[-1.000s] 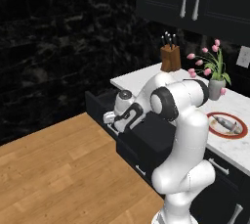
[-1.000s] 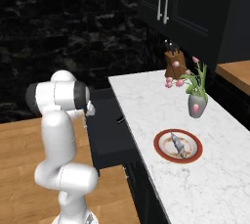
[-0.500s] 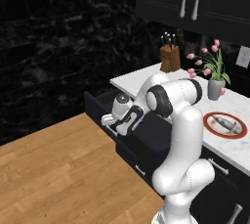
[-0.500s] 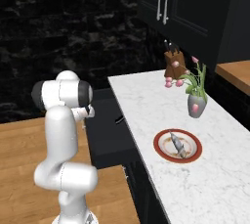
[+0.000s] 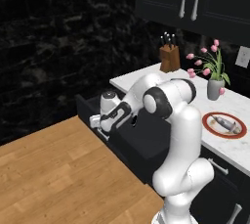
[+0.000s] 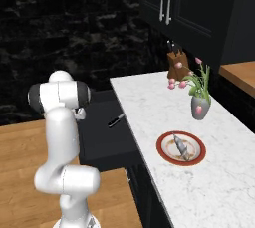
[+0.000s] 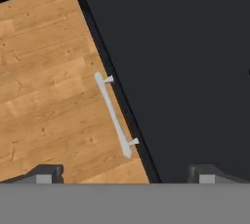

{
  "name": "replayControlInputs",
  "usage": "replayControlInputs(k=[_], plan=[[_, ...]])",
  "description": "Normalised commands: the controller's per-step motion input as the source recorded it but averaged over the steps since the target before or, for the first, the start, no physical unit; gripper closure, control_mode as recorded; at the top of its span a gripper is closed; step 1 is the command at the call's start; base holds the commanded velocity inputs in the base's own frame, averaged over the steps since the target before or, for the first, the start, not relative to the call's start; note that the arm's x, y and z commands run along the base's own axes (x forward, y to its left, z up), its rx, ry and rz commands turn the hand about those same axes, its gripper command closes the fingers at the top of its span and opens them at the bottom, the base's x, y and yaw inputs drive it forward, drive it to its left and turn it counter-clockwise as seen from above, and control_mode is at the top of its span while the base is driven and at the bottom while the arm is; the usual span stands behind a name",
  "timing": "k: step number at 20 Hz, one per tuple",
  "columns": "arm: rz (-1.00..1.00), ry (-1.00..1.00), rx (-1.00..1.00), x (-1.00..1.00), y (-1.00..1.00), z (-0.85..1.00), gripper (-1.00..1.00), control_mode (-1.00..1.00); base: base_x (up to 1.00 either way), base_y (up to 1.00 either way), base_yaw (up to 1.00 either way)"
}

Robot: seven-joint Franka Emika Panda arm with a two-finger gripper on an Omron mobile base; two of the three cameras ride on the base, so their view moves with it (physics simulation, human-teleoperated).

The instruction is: Pick up the knife from the drawer and place it on the cutting board. Then place the meat from the plate to the cutting board.

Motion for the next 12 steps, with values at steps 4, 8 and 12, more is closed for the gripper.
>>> replayControlInputs(k=[4, 8, 12], plan=[[0.0, 0.09, 0.0, -0.15, 0.89, -0.23, -1.0, -1.0, 0.0, 0.0, 0.0], [0.0, 0.04, 0.0, -0.24, 0.97, -0.17, -1.0, -1.0, 0.0, 0.0, 0.0], [0.0, 0.0, 0.0, -0.31, 0.89, -0.03, -1.0, -1.0, 0.0, 0.0, 0.0]])
